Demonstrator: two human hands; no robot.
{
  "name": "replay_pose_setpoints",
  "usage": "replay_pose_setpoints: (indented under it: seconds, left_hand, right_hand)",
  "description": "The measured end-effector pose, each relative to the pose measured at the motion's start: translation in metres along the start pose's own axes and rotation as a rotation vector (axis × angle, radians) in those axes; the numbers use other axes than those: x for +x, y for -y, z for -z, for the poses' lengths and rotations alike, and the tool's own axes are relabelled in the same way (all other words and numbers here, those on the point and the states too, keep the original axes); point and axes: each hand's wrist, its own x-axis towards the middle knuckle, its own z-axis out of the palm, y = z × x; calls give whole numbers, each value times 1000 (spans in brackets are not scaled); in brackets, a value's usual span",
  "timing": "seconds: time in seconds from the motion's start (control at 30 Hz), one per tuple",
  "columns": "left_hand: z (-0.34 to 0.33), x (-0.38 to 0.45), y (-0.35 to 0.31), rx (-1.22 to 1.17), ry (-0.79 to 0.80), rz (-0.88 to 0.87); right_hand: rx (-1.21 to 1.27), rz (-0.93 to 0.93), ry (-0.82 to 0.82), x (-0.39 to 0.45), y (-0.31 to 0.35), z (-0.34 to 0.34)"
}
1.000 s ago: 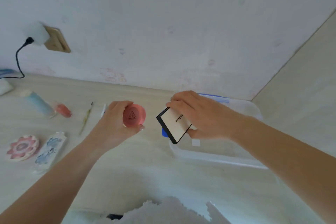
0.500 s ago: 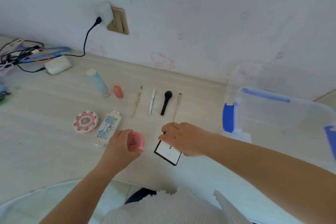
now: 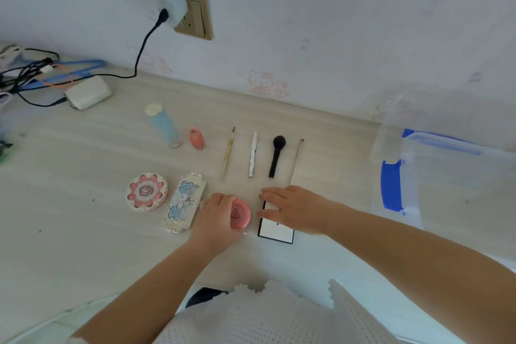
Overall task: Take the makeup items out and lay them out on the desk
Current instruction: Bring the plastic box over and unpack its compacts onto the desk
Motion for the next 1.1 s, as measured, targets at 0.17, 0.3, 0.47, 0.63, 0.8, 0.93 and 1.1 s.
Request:
replay_pose_setpoints:
  seconds: [0.17, 0.3, 0.47, 0.63, 0.8, 0.93, 1.1]
  left_hand:
    - [-2, 8, 2, 22, -20, -56]
    - [-3, 9, 6, 23, -40, -104]
    - [-4, 8, 9, 31, -59, -138]
    - [-3, 9, 8, 42, -64, -144]
    - [-6, 4, 13, -10, -57, -138]
    - [-8, -6, 17, -88, -43, -91]
    - [-8, -12, 21, -166, -51, -116]
  right_hand:
    - [-15, -10, -30, 5, 4, -3]
    - [32, -41, -63, 0, 8, -3]
    - [80, -43, -32, -10, 22, -7]
    - [137, -76, -30, -11, 28, -6]
    - [332, -322, -95, -26, 38, -9]
    - [569, -569, -141, -43, 67, -18]
    - [582, -693, -93, -39, 96, -28]
